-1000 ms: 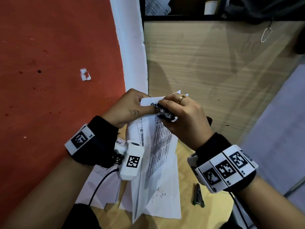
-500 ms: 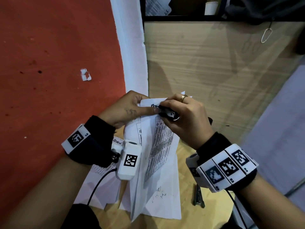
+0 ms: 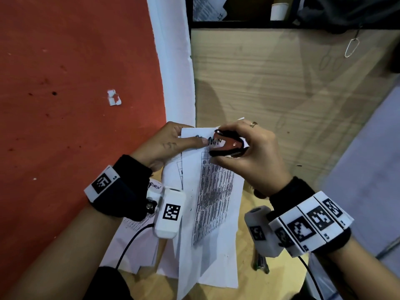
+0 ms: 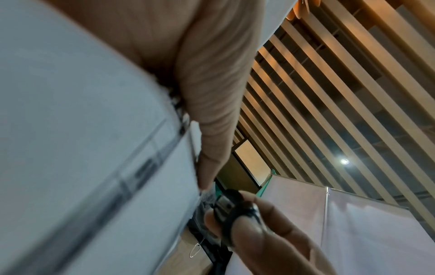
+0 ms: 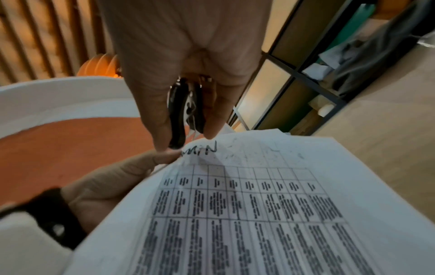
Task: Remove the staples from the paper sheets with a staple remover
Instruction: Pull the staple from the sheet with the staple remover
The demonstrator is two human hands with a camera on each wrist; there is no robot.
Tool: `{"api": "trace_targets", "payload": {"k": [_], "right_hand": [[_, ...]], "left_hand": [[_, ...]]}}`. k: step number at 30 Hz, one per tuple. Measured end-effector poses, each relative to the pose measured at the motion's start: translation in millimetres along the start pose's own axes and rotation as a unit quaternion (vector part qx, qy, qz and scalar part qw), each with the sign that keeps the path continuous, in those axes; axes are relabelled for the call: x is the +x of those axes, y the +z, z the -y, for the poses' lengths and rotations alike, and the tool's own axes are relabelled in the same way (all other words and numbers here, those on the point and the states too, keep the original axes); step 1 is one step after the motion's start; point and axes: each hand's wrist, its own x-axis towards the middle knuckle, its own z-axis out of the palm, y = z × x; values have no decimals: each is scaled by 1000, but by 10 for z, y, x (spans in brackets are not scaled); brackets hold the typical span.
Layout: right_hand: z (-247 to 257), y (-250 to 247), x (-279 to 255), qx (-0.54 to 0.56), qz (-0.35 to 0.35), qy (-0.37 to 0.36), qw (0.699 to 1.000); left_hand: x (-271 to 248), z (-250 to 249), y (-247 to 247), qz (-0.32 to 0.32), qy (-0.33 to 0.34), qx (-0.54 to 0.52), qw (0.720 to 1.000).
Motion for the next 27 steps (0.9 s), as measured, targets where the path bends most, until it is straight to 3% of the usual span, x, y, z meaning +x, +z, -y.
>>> {"api": "trace_targets", "payload": {"k": [2,4,7,10,15,17,19,21,24,27], "right_hand": [[-26,-23,-34,20,0,54,998],[-31,-35,-52,117,6,142,983],[-3,-39,-41,292,-12,275,916],[29,-22,-25,352,-17,332,875],[62,27,29,496,6,436,751],[98,27,53,507,7,461,728],[111,50,63,489,0,454,745],[103,113,36,422,3,410,809],[88,247,-2,261,-24,288,921],[116,311,7,102,-34,208,972]], "left_hand": [[-2,0,3,-8,-4,7,1000],[-4,3,8,-17,-5,24,1000],[-3,13,26,-33,-1,40,999],[-11,1,50,-42,10,56,998],[-32,4,70,-56,35,78,995],[-38,10,72,-64,44,89,993],[-35,11,72,-68,44,90,993],[-37,9,81,-62,43,84,994],[-30,29,87,-53,42,70,995],[-23,42,96,-58,53,57,995]]}}
